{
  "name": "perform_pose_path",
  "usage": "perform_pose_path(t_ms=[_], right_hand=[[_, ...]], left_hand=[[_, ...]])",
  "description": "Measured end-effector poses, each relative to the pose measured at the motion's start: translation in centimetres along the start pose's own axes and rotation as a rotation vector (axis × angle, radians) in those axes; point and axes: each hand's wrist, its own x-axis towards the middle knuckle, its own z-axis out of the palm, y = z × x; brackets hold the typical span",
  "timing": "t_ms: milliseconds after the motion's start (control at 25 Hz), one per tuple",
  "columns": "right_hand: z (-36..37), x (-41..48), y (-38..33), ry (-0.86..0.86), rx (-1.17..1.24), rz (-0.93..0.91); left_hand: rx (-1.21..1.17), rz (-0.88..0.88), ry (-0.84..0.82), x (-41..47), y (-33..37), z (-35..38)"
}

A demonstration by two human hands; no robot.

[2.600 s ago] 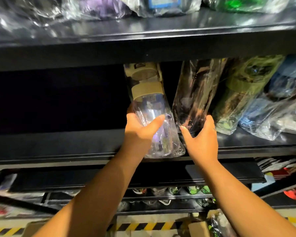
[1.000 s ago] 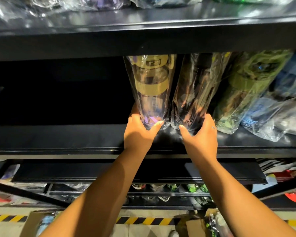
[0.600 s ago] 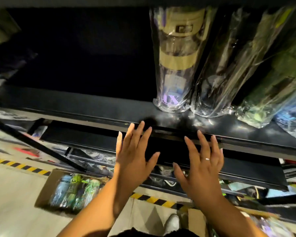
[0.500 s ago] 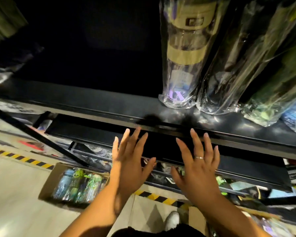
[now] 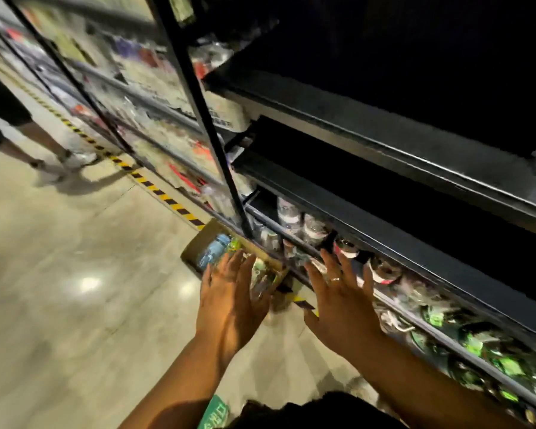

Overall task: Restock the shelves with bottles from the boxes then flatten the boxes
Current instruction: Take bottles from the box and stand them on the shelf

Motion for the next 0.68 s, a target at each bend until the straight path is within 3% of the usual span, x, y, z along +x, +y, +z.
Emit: perform_pose_path(t_ms=[280,680], right_hand=[[2.3,3.6,-15.5,-0.175,0.017,-0.151],[5.8,14.7,-19.3,-0.314,0.096,-0.127]], left_hand=[[0.077,-0.197,-0.039,-6.0,-15.6,-2.7],[0.034,-0.177,-0.157,3.5,-23.9,0.3]])
